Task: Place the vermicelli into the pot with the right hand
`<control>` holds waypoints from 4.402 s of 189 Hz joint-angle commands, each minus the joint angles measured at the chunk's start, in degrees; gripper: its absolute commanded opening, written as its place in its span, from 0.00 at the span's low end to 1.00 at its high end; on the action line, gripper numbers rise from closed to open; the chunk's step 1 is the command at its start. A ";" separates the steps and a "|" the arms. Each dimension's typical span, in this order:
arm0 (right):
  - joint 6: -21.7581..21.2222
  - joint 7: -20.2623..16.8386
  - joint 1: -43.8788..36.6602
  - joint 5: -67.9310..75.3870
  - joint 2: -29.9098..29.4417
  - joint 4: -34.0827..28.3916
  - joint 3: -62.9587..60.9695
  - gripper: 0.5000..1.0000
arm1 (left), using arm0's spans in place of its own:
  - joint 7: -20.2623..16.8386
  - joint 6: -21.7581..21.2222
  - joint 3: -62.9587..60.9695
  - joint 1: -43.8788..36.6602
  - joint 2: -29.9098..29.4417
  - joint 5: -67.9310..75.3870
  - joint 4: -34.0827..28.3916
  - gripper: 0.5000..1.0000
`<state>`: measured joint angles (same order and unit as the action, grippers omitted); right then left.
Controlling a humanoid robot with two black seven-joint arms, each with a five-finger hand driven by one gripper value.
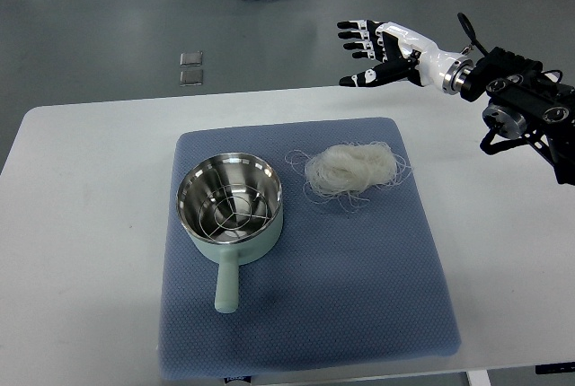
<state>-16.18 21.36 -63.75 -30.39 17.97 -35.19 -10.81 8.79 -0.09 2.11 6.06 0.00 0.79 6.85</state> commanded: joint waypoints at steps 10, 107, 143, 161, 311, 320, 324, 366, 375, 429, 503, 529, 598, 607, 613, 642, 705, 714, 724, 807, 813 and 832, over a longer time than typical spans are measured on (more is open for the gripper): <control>-0.08 0.35 -3.05 -3.01 -0.31 -0.05 5.01 0.83 | 0.00 -0.09 0.00 0.00 0.00 0.00 0.01 1.00; -0.08 3.25 -9.11 -21.38 -1.01 -2.34 22.50 0.83 | 0.00 -0.17 0.00 0.00 0.00 0.00 0.01 1.00; -0.08 3.51 -9.20 -25.77 -1.01 -3.65 25.66 0.83 | 0.00 -0.17 0.00 0.00 0.00 0.00 0.01 1.00; -0.08 3.60 -9.90 -28.15 -1.01 -4.01 27.07 0.83 | -0.09 -0.26 0.00 0.00 0.00 -0.09 0.01 1.00; 8.10 1.14 -10.26 -31.75 -7.87 -1.72 41.40 0.52 | 0.00 -0.26 0.00 0.09 0.00 -0.09 -0.08 1.00; 8.27 1.14 -10.43 -31.75 -7.78 -1.72 41.48 0.28 | 0.00 -0.26 0.00 0.09 0.00 -0.09 -0.08 1.00; 8.36 1.05 -10.52 -31.75 -7.78 -1.72 41.48 0.16 | 0.00 -0.26 0.00 0.09 0.00 -0.09 -0.08 1.00; 9.42 1.14 -12.63 -31.58 -6.46 -1.81 40.87 0.00 | 0.00 -0.26 0.08 0.09 0.00 -0.09 -0.08 1.00; 9.50 1.22 -13.51 -30.96 -5.93 -1.98 40.25 0.00 | 0.00 -0.26 0.00 0.09 0.00 -0.09 -0.08 1.00; 8.89 1.75 -23.09 -25.60 -2.86 -10.07 34.19 0.00 | 0.00 -0.26 0.08 0.09 0.00 -0.09 -0.08 1.00; 9.33 2.02 -31.61 -19.98 -6.81 -19.39 33.84 0.00 | 0.00 -0.26 0.08 0.09 0.00 -0.09 0.01 1.00; 9.50 2.19 -31.61 -19.89 -10.77 -20.27 33.92 0.00 | 0.00 -0.26 0.00 0.09 0.00 -0.09 -0.08 1.00; 10.47 2.28 -29.33 -20.50 -17.62 -19.65 34.63 0.00 | 0.00 -0.26 0.00 0.09 0.00 -0.09 -0.08 1.00; 10.65 2.37 -28.89 -20.94 -17.62 -19.65 34.80 0.00 | 0.00 -0.26 0.00 0.09 0.00 -0.09 -0.08 1.00; 10.73 2.37 -28.45 -21.03 -17.62 -19.65 34.98 0.00 | 0.00 -0.26 0.00 0.09 0.00 -0.09 -0.08 1.00; 13.90 3.07 -26.25 -21.47 -17.71 -19.39 37.44 0.27 | 0.00 -0.26 0.00 0.09 0.00 -0.09 -0.08 1.00; 17.50 5.00 -25.02 -21.29 -17.09 -19.30 38.67 0.83 | 0.00 -0.26 0.08 0.09 0.00 -0.09 0.01 1.00; 17.50 5.18 -25.02 -21.21 -16.92 -19.30 38.58 0.84 | 0.00 -0.26 0.08 0.09 0.00 -0.09 0.01 1.00; 17.50 5.18 -25.02 -20.68 -16.74 -19.30 38.14 0.85 | 0.00 -0.26 0.08 0.09 0.00 -0.09 0.01 1.00; 17.15 4.39 -19.75 -7.58 -10.06 -15.78 26.10 0.85 | 0.00 -0.26 0.08 0.09 0.00 -0.09 0.01 1.00; 17.15 4.30 -18.61 -5.39 -9.62 -15.17 24.26 0.85 | 0.00 -0.26 0.08 0.09 0.00 -0.09 0.01 1.00; 17.59 2.98 -14.39 1.02 -8.57 -12.80 18.37 0.85 | -0.09 -0.26 0.08 0.09 0.00 -0.09 0.01 1.00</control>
<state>0.98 25.54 -81.92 -35.44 8.41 -50.11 13.05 8.79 -0.35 2.20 6.18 0.00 0.70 6.88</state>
